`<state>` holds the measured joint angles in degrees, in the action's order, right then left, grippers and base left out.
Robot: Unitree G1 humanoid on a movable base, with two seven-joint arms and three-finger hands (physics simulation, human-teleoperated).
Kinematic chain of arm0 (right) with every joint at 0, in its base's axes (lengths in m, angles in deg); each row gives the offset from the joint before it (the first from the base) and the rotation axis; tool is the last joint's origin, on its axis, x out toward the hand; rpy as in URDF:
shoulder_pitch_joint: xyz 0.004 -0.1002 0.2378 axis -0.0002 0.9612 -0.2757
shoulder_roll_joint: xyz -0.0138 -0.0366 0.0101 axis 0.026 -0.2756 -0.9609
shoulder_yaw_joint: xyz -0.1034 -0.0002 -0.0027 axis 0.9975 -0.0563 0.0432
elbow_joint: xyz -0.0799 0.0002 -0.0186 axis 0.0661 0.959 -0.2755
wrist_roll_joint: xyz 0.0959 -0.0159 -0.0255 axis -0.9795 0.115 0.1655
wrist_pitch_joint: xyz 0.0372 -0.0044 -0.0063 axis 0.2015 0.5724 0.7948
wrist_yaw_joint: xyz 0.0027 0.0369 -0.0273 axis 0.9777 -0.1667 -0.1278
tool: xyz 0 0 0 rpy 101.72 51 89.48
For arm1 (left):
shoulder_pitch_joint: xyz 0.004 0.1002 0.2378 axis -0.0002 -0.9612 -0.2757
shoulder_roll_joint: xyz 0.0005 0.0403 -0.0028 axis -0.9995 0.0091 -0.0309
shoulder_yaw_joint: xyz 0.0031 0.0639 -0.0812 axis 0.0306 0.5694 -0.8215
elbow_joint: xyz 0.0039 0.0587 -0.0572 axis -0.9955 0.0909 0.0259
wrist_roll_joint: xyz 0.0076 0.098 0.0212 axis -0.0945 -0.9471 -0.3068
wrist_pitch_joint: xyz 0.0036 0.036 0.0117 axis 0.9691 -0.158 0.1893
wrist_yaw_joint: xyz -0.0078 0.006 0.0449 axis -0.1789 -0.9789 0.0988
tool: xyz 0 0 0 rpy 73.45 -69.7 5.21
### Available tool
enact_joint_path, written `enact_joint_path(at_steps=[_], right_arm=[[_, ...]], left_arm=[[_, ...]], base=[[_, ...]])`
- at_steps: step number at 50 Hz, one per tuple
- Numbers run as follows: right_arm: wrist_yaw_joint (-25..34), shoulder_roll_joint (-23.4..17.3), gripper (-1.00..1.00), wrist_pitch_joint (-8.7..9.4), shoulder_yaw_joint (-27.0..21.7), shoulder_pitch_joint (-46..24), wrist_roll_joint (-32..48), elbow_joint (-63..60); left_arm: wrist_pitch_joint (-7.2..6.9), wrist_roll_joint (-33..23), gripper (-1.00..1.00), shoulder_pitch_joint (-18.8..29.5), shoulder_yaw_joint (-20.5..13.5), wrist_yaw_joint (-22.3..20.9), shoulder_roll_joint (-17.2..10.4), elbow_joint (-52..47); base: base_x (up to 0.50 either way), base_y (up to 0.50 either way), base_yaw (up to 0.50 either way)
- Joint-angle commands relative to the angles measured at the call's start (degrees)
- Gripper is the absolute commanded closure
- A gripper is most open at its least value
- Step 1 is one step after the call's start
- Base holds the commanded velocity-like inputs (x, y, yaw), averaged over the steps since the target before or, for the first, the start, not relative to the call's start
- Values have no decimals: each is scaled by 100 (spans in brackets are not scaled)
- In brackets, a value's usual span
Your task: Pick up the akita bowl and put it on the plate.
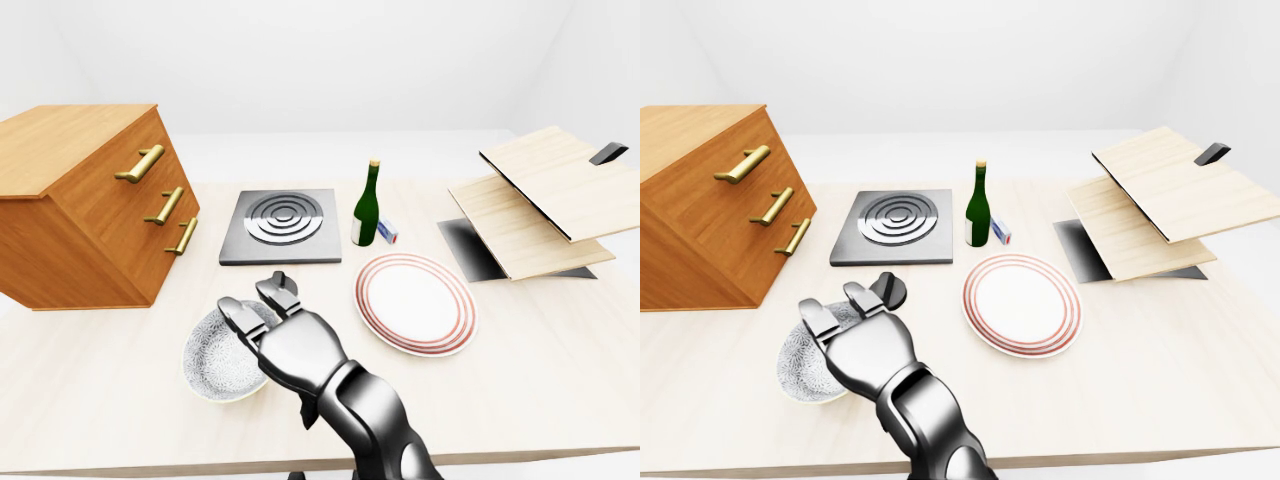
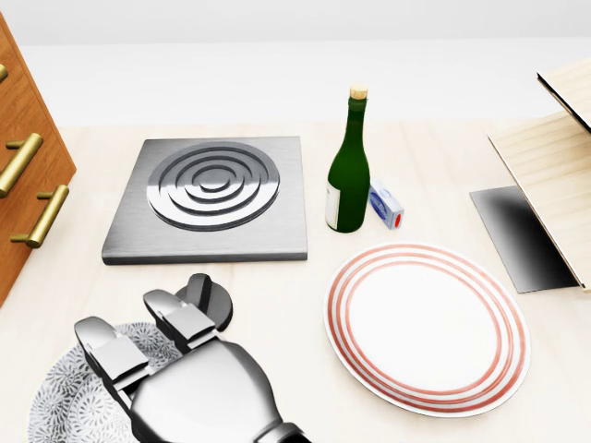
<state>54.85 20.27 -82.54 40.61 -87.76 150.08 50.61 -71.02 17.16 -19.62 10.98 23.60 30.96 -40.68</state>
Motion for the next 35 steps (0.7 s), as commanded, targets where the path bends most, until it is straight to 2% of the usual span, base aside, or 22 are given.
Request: enact_joint_path(at_steps=[1, 35], right_arm=[[0, 204, -100, 81, 225, -67, 205, 90], [0, 413, -100, 120, 469, -157, 368, 565]], left_arm=[[0, 3, -100, 2, -1, -6, 0, 0], [0, 12, -100, -1, 6, -35, -2, 0]], base=[[0, 0, 0], [0, 0, 0]])
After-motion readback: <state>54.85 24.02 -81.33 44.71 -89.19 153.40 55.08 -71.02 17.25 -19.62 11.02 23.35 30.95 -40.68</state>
